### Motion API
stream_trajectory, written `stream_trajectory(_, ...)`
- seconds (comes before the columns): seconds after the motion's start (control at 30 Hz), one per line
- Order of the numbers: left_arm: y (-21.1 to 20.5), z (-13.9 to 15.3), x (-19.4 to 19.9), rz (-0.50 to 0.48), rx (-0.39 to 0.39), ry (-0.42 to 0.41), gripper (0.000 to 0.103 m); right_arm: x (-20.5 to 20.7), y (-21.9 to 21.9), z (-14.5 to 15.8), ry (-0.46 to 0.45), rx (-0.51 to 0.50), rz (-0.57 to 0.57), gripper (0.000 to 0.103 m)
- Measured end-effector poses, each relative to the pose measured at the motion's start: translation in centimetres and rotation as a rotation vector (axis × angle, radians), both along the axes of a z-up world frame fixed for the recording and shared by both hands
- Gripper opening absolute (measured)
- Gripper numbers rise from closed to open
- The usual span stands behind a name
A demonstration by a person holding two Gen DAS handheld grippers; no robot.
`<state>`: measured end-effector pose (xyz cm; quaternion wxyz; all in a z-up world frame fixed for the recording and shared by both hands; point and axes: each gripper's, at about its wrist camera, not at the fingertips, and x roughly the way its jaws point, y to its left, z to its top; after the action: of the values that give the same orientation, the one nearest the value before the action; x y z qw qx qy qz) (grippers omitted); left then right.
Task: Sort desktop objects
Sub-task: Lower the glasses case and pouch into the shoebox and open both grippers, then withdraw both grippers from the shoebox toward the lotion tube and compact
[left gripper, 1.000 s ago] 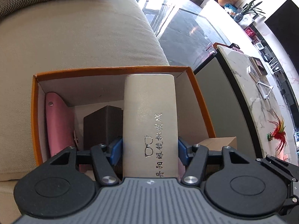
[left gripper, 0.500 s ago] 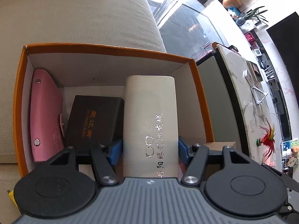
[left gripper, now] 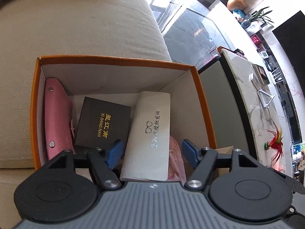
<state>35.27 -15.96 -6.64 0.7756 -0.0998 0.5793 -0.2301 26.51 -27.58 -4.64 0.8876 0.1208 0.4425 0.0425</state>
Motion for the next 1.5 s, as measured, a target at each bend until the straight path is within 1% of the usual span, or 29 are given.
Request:
stream_trajectory(0.17, 2.4, 1.9, -1.1, 0.039, 0.001, -0.069, 0.080, 0.8, 0.5, 0.4, -0.013, -0.003, 0.016, 0.060)
stream_trajectory(0.23, 3.8, 2.5, -1.7, 0.064, 0.033, -0.106, 0.080, 1.7, 0.9, 0.4, -0.011, 0.004, 0.027, 0.060)
stream_trajectory(0.3, 5.2, 3.1, -2.7, 0.084, 0.080, -0.158, 0.080, 2.9, 1.4, 0.6, -0.008, 0.011, 0.037, 0.060)
stream_trajectory(0.33, 5.9, 3.3, -3.1, 0.088, 0.099, -0.181, 0.075, 3.5, 1.8, 0.7, -0.013, 0.014, 0.044, 0.060)
stream_trajectory(0.37, 6.5, 3.5, -3.6, 0.081, 0.091, -0.197, 0.067, 4.2, 2.2, 0.7, -0.019, 0.012, 0.053, 0.060)
stream_trajectory(0.43, 7.8, 4.1, -4.5, 0.072, 0.044, -0.201, 0.066, 5.5, 3.2, 0.5, -0.017, 0.013, 0.069, 0.060)
stream_trajectory(0.47, 8.3, 4.5, -5.0, 0.082, 0.049, -0.212, 0.068, 6.3, 3.8, 0.2, -0.007, 0.016, 0.075, 0.060)
stream_trajectory(0.53, 8.6, 5.3, -5.9, 0.101, 0.117, -0.273, 0.068, 7.6, 4.7, -0.6, 0.013, 0.018, 0.073, 0.060)
stream_trajectory(0.6, 9.3, 5.9, -6.7, 0.108, 0.136, -0.317, 0.069, 8.9, 5.7, -1.4, 0.027, 0.014, 0.073, 0.060)
stream_trajectory(0.8, 12.0, 5.5, -7.9, 0.176, 0.162, -0.314, 0.069, 11.3, 8.8, -3.3, 0.074, -0.009, 0.086, 0.060)
stream_trajectory(0.93, 13.4, 4.9, -8.3, 0.207, 0.154, -0.291, 0.069, 12.2, 9.7, -4.4, 0.129, -0.020, 0.070, 0.061)
stream_trajectory(1.0, 14.1, 4.6, -8.5, 0.218, 0.154, -0.288, 0.069, 12.2, 9.8, -4.6, 0.133, -0.008, 0.071, 0.062)
stream_trajectory(1.03, 14.4, 4.4, -8.6, 0.224, 0.155, -0.286, 0.069, 12.2, 9.8, -4.6, 0.132, 0.002, 0.074, 0.063)
stream_trajectory(1.1, 14.8, 4.0, -8.6, 0.234, 0.157, -0.275, 0.069, 12.0, 9.5, -4.4, 0.133, 0.020, 0.070, 0.071)
stream_trajectory(1.23, 15.7, 3.4, -9.1, 0.244, 0.150, -0.265, 0.069, 12.4, 8.5, -4.2, 0.152, 0.039, 0.021, 0.076)
stream_trajectory(1.27, 15.9, 3.3, -9.2, 0.248, 0.148, -0.263, 0.069, 12.7, 8.2, -4.2, 0.163, 0.040, 0.004, 0.079)
stream_trajectory(1.33, 16.3, 3.2, -9.6, 0.258, 0.143, -0.260, 0.069, 13.3, 7.7, -4.6, 0.193, 0.044, -0.017, 0.079)
stream_trajectory(1.43, 17.0, 3.0, -9.9, 0.279, 0.138, -0.250, 0.069, 14.6, 6.8, -5.7, 0.257, 0.126, -0.010, 0.082)
stream_trajectory(1.5, 17.5, 2.9, -10.1, 0.292, 0.139, -0.242, 0.069, 14.8, 7.0, -6.0, 0.259, 0.130, -0.001, 0.085)
